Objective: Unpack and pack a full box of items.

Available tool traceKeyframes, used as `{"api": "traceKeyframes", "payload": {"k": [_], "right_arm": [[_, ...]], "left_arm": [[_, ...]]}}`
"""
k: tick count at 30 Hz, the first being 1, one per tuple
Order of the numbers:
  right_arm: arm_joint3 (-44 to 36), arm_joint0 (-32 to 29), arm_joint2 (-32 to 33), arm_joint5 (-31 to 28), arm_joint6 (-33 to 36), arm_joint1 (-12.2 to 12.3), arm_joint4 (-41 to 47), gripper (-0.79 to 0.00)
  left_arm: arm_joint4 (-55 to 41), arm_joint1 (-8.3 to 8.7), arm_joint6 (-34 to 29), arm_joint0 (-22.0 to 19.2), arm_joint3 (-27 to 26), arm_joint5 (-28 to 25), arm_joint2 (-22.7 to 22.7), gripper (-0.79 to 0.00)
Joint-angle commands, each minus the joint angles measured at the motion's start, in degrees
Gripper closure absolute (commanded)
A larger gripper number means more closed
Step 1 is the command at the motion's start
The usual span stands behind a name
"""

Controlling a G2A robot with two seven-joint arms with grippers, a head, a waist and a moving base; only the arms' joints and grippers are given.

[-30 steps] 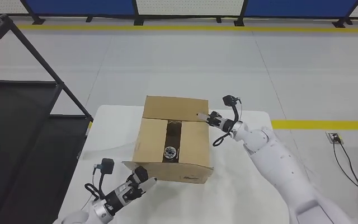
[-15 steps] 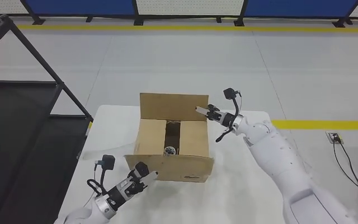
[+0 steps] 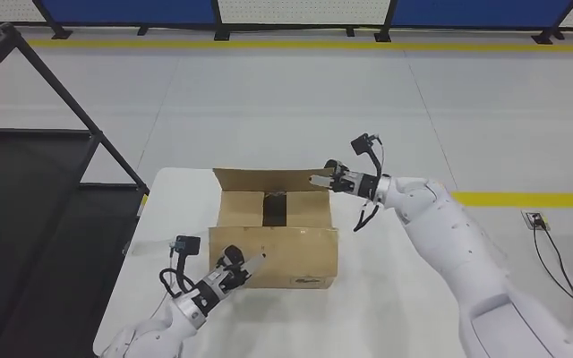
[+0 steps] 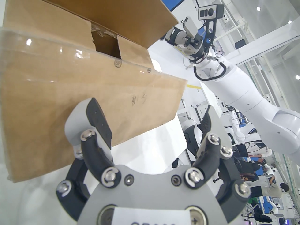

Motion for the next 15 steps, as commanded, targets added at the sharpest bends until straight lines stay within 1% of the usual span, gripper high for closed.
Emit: {"api": "traceKeyframes", "payload": {"k": [1,4,9,11,12,13,15], "right_arm": [[-0.9,0.3,0.0,-0.4,1.7,0.2,-0.3,-0.785],[-2.7,0.2,0.3,-0.6,3.8,0.6,0.0,-0.785],[-5.8,-0.4,0.7,-0.4,11.2,1.5,2.0,-0.785],[-7.0,-0.5,0.9,3.1,16.7,1.7,4.8,-0.785],[-7.6,-0.6,1.0,4.1,18.3,1.8,5.7,-0.785],[-8.5,-0.8,1.1,6.0,21.6,1.9,7.4,-0.785],[-10.1,-1.3,1.5,7.7,25.1,2.1,9.6,-0.785]], "left_arm": [[0.7,-0.1,0.3,-0.8,0.6,0.4,1.1,-0.785],[1.7,-0.18,0.4,-1.7,1.2,0.9,2.0,-0.785],[2.2,-0.36,0.8,-3.1,2.3,1.4,3.4,-0.785],[2.8,-0.38,0.7,-3.7,2.9,1.4,3.8,-0.785],[2.9,-0.4,0.8,-3.9,3.0,1.4,3.9,-0.785],[2.9,-0.42,0.8,-4.1,3.2,1.3,4.1,-0.785],[2.7,-0.44,0.8,-4.3,3.4,1.3,4.2,-0.785]]}}
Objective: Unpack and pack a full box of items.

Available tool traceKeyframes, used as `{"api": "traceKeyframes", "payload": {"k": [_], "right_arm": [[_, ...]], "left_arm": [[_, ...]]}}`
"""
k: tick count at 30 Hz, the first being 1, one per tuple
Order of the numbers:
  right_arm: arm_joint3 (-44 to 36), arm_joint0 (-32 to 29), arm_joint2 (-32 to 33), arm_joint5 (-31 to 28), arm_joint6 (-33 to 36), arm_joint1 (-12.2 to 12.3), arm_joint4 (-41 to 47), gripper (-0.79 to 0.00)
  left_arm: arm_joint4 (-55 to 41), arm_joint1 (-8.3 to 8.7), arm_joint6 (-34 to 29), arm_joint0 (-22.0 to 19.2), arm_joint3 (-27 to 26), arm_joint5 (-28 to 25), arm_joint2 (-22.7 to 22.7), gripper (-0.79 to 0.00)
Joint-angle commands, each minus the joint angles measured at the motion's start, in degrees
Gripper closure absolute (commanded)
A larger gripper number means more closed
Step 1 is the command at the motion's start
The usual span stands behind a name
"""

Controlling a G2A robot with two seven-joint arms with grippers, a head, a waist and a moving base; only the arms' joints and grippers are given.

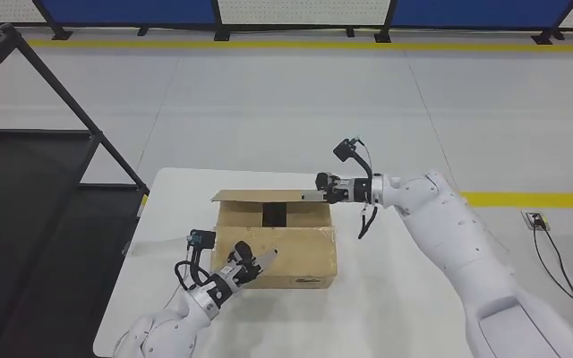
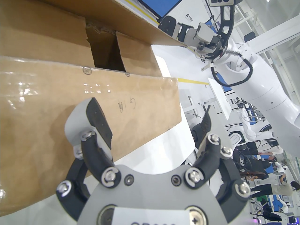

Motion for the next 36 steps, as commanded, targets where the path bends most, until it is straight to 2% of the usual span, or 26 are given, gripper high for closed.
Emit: {"api": "traceKeyframes", "payload": {"k": [1,5,10,21,31,36], "right_arm": [[-1.5,-0.6,0.3,2.3,3.8,0.3,2.2,-0.785],[-4.3,-1.9,1.3,9.7,11.2,1.1,7.3,-0.785],[-6.5,-3.5,2.8,17.9,16.9,1.6,12.8,-0.785],[-7.8,-4.4,3.1,19.3,15.3,1.8,12.5,-0.785],[-11.5,-7.6,6.2,37.0,19.5,2.6,21.0,-0.785],[-11.8,-8.3,6.3,40.9,19.8,2.8,20.7,-0.785]], "left_arm": [[-0.1,-0.01,-0.1,-0.2,0.3,-0.1,0.1,-0.785],[0.0,0.01,-0.5,-0.9,1.0,-0.6,0.2,-0.785],[0.7,0.02,-0.4,-1.2,1.4,-0.7,0.5,-0.785],[0.4,0.09,-1.1,-1.8,2.0,-1.2,0.4,-0.785],[-0.4,0.01,-0.1,-2.3,2.4,-1.1,0.6,-0.785],[-1.0,-0.06,0.6,-2.6,2.6,-1.0,0.7,-0.785]]}}
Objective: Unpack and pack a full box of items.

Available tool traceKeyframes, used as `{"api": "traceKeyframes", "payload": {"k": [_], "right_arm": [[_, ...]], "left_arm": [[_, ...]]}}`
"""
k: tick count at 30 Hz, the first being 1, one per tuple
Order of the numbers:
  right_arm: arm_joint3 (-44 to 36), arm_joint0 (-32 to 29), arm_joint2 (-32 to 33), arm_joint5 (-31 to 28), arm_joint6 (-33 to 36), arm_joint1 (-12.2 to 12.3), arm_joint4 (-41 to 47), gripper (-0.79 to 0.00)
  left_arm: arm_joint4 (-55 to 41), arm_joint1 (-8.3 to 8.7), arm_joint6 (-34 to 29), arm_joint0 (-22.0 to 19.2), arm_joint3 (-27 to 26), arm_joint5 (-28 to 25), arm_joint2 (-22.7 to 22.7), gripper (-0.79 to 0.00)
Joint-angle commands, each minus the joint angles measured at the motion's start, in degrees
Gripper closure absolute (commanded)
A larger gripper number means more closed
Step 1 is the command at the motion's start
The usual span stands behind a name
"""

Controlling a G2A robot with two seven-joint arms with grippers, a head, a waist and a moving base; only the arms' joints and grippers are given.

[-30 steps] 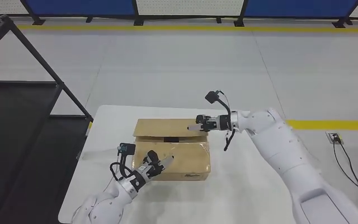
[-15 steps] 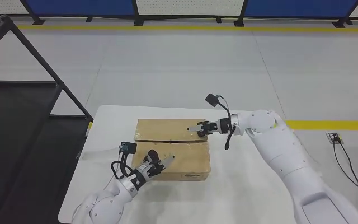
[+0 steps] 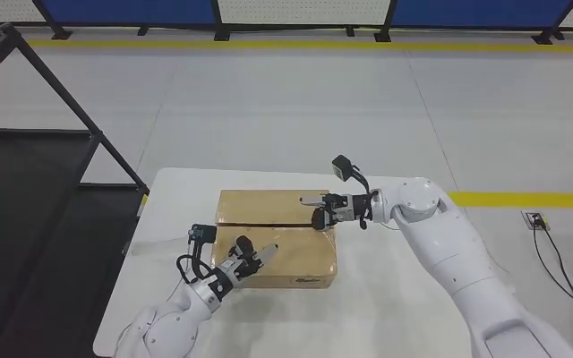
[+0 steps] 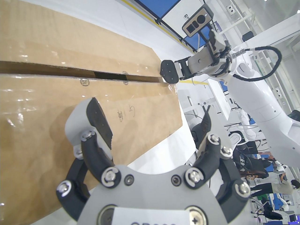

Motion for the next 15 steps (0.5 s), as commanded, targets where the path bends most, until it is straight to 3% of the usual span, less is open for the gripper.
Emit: {"api": "traceKeyframes", "payload": {"k": [1,9,15], "right_arm": [[-0.1,-0.4,-0.1,0.5,0.7,0.1,-0.2,-0.785],[-0.2,-1.7,0.3,-0.6,0.6,0.3,-0.7,-0.785],[-0.2,-2.2,0.5,-1.5,0.1,0.4,-0.9,-0.785]], "left_arm": [[-0.2,-0.02,0.3,-0.1,0.1,0.0,0.0,-0.785],[-2.5,-0.05,6.5,2.1,-0.9,-0.1,-3.0,-0.785],[-6.5,0.25,11.2,7.8,-1.4,-0.8,-8.8,-0.785]]}}
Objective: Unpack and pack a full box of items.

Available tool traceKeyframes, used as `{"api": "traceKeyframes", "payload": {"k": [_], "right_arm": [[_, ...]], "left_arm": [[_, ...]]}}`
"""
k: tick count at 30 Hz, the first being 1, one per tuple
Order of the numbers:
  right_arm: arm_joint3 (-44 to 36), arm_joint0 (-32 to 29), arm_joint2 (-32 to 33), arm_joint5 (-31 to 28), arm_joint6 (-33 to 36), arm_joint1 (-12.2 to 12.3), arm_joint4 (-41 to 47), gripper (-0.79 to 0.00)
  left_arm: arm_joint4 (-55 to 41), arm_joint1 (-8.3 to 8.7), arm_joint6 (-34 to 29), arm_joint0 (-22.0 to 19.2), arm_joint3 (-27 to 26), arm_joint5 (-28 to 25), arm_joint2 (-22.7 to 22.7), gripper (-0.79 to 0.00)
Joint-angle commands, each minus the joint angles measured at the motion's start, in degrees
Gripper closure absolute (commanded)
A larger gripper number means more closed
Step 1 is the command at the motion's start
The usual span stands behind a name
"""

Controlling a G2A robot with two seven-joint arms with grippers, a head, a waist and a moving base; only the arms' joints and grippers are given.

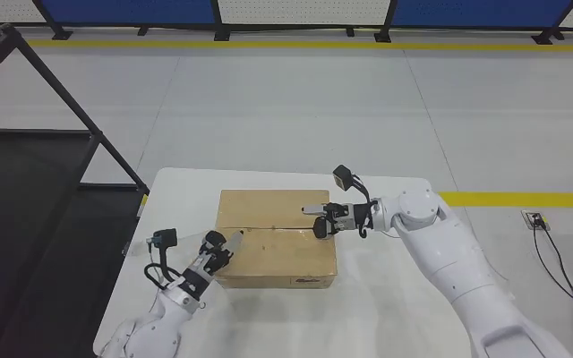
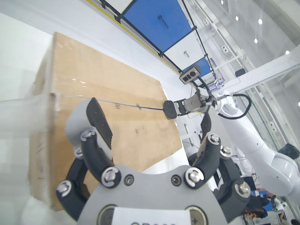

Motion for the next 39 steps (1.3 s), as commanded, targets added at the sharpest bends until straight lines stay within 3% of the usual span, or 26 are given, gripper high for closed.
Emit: {"api": "traceKeyframes", "payload": {"k": [1,4,14,20,23,25,39], "right_arm": [[0.0,0.0,0.0,0.0,0.0,0.0,0.0,-0.785],[0.0,0.0,0.0,0.0,0.0,0.0,0.0,-0.785],[0.0,0.0,0.0,0.0,0.0,0.0,0.0,-0.785],[0.0,0.0,0.0,0.0,0.0,0.0,0.0,-0.785],[0.0,0.0,0.0,0.0,0.0,0.0,0.0,-0.785],[0.0,0.0,0.0,0.0,0.0,0.0,0.0,-0.785],[0.0,0.0,0.0,0.0,0.0,0.0,0.0,-0.785]], "left_arm": [[-1.4,0.12,1.1,2.2,0.1,-0.3,-2.2,-0.785],[-2.0,0.25,2.4,4.7,0.4,0.4,-4.6,-0.785],[-2.9,0.19,2.8,4.8,1.2,1.1,-4.7,-0.785],[-19.4,-0.6,4.4,2.0,10.0,3.0,-6.6,-0.785],[-21.6,-0.81,6.5,1.4,13.8,4.1,-7.2,-0.785],[-28.2,-1.15,4.4,0.0,17.0,4.5,-6.9,-0.785],[-34.6,-2.55,4.9,-12.5,35.2,0.9,-3.3,-0.785]]}}
